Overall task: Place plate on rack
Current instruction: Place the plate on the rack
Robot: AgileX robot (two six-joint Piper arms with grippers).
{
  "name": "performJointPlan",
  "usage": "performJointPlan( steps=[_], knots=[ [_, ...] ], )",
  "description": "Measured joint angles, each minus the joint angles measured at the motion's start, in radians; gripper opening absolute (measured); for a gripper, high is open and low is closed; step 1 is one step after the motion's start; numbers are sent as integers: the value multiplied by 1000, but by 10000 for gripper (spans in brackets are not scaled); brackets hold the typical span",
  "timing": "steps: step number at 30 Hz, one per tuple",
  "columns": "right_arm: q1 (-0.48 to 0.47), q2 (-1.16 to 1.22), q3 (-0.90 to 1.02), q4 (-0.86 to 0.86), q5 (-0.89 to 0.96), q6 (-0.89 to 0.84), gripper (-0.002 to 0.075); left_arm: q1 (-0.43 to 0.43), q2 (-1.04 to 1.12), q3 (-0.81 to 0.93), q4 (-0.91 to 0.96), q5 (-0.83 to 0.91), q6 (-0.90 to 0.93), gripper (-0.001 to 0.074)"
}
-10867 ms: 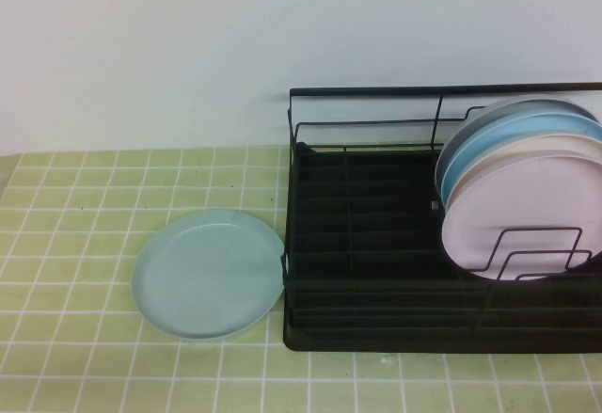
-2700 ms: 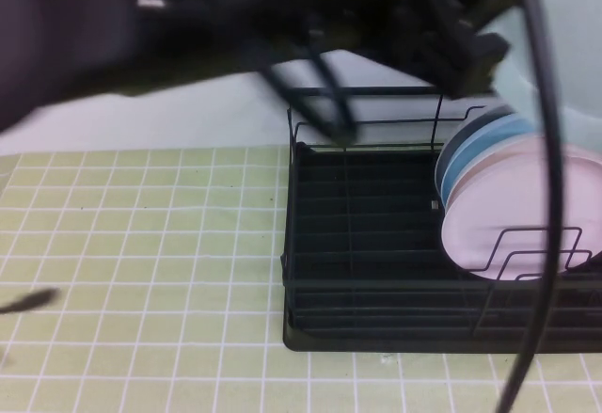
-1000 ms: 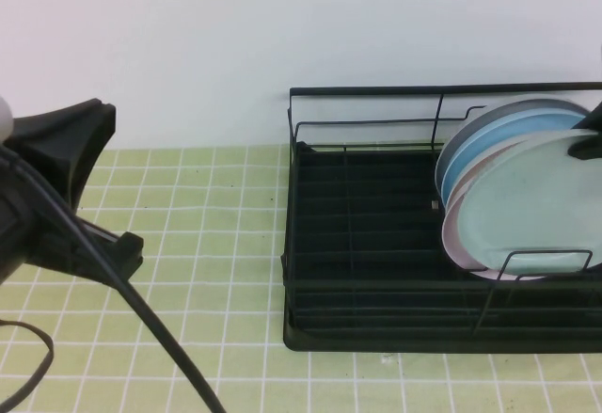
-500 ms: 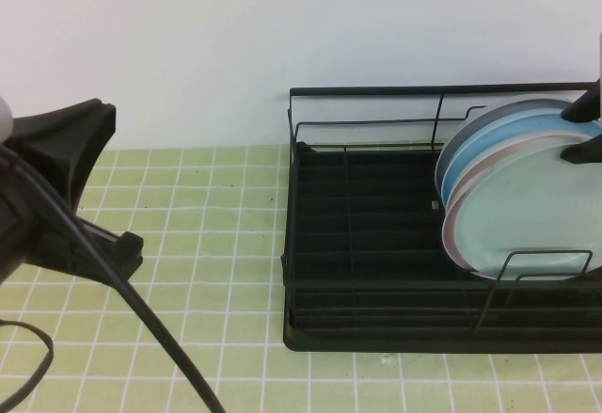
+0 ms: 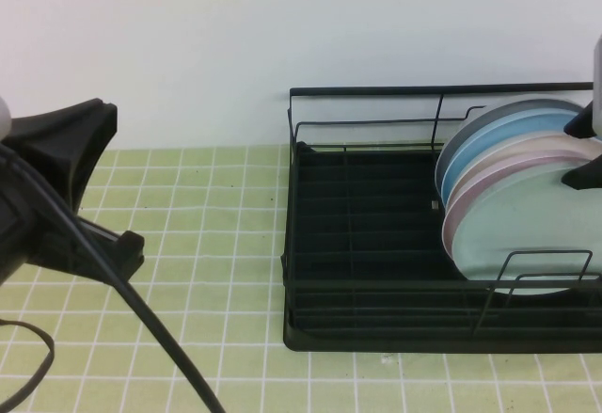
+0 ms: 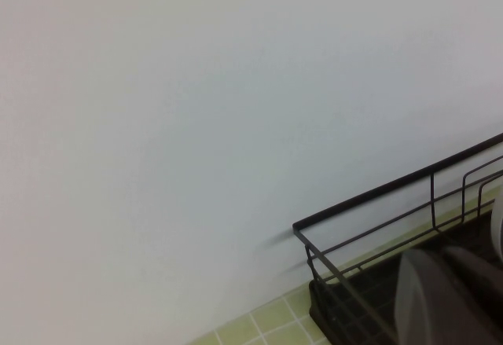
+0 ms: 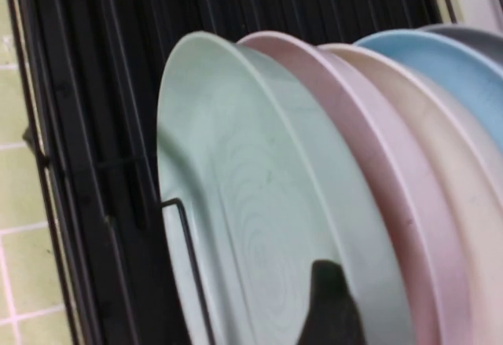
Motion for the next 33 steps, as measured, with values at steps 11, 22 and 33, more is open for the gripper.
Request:
performJointPlan(
  steps=[11, 22, 33],
  knots=[
    [0, 40, 0, -8, 9, 41, 501, 0, 0, 0, 4, 2, -8, 0],
    [0, -2, -2, 45, 7, 41, 503, 0, -2, 0, 45, 4, 0, 0],
    [0, -91, 4, 17, 41, 63, 503, 0, -89, 0, 111, 27, 3, 0]
  ],
)
